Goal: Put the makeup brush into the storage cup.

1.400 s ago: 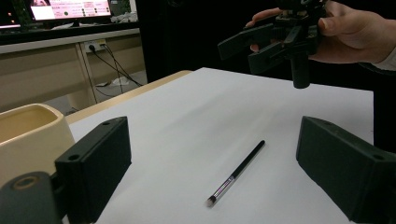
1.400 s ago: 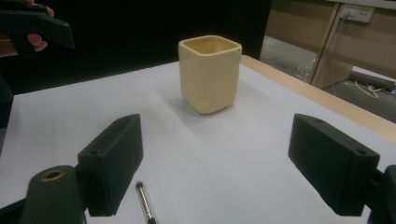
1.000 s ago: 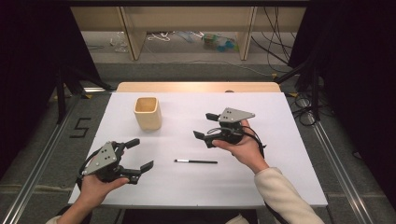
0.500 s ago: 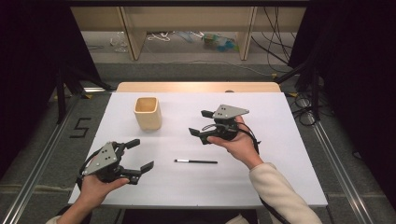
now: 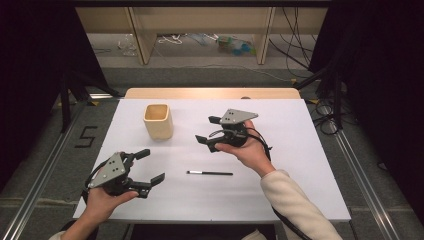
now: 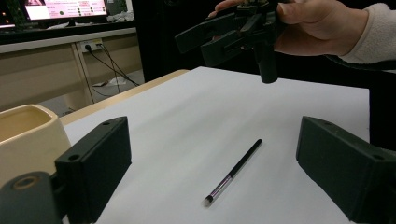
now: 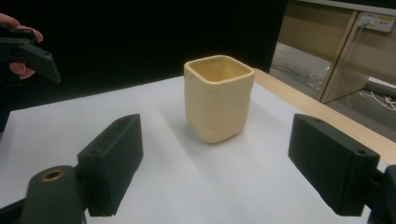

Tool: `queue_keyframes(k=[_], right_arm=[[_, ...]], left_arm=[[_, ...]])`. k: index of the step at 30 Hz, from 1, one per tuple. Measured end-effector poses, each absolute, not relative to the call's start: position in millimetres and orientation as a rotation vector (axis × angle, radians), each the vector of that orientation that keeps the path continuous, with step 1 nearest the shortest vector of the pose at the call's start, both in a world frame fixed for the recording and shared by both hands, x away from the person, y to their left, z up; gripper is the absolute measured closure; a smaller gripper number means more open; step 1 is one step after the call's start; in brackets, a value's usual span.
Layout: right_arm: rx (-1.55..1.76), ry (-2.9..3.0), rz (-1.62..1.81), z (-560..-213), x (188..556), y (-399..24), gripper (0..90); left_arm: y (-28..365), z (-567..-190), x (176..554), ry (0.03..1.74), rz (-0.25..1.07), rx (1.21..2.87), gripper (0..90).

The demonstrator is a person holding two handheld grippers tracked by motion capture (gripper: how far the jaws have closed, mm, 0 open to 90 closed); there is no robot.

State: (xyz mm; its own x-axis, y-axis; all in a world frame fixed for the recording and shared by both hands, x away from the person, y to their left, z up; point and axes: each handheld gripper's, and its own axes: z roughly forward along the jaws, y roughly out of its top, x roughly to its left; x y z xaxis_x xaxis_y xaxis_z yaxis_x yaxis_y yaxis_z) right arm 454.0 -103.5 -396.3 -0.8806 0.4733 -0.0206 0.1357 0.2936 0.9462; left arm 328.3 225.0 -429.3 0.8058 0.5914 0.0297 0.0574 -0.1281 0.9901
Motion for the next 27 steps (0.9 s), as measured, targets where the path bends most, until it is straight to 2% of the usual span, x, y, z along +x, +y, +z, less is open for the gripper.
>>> queue_keyframes(k=[27], right_arm=[[0.504, 2.433, 1.456, -398.2, 463.0, -87.3, 19.5]], left_arm=[[226.0, -430.2, 329.1, 0.524, 0.511, 1.668, 10.7]])
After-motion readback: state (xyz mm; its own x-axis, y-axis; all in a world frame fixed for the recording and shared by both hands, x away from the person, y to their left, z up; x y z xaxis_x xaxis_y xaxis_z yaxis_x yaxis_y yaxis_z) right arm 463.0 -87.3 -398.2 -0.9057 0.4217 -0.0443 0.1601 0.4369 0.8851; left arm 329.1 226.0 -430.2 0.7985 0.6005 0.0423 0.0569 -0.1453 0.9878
